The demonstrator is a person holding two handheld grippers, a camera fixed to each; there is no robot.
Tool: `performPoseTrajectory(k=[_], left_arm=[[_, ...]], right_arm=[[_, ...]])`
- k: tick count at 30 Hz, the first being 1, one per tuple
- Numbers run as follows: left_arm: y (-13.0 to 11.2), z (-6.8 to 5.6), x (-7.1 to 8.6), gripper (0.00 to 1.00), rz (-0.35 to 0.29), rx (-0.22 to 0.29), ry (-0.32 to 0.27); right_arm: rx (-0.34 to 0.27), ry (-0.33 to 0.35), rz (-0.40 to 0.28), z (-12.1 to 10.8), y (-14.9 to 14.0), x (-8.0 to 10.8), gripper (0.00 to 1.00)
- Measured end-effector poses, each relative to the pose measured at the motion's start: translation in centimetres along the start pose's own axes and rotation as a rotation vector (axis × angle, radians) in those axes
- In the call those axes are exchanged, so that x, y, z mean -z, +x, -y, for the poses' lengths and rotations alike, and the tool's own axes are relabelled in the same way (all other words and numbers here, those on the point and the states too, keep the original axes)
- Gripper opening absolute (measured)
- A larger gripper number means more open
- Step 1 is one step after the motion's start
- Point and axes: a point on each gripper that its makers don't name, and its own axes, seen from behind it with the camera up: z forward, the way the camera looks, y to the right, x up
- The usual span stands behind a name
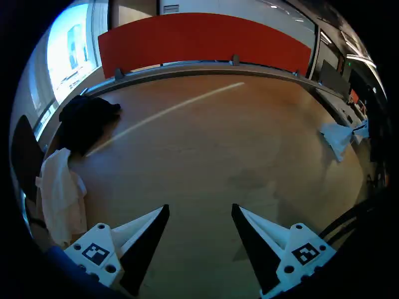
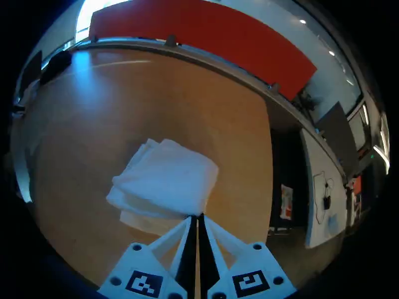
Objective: Fold towel
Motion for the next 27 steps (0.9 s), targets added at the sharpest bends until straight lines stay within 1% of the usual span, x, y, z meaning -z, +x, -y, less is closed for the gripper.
performPoseTrajectory(k=[5,6,10,11,12,20,27], left_arm=[[-0.2,0.1,0.1,0.93,0.002,0.000,0.002],[-0.2,0.1,0.2,0.93,0.002,-0.001,0.002],[-0.3,0.1,0.3,0.93,0.001,-0.003,0.001],[-0.3,0.1,0.3,0.93,0.000,-0.004,0.001],[-0.3,0.1,0.3,0.93,0.000,-0.003,0.000],[-0.3,0.1,0.4,0.93,-0.004,-0.002,-0.002],[-0.1,0.1,0.4,0.92,-0.007,-0.005,-0.002]], right_arm=[[-0.024,-0.009,0.025,0.1,-1.2,-0.3,0.05],[-0.026,-0.012,0.030,0.0,-1.4,-0.3,0.06],[-0.029,-0.029,0.054,-0.2,-2.1,-0.4,0.25],[-0.029,-0.034,0.061,-0.3,-2.3,-0.4,0.32],[-0.026,-0.036,0.066,-0.3,-2.5,-0.4,0.37],[-0.016,-0.055,0.095,-0.5,-3.5,-0.2,0.47],[-0.015,-0.068,0.104,-0.8,-3.9,0.3,0.46]])
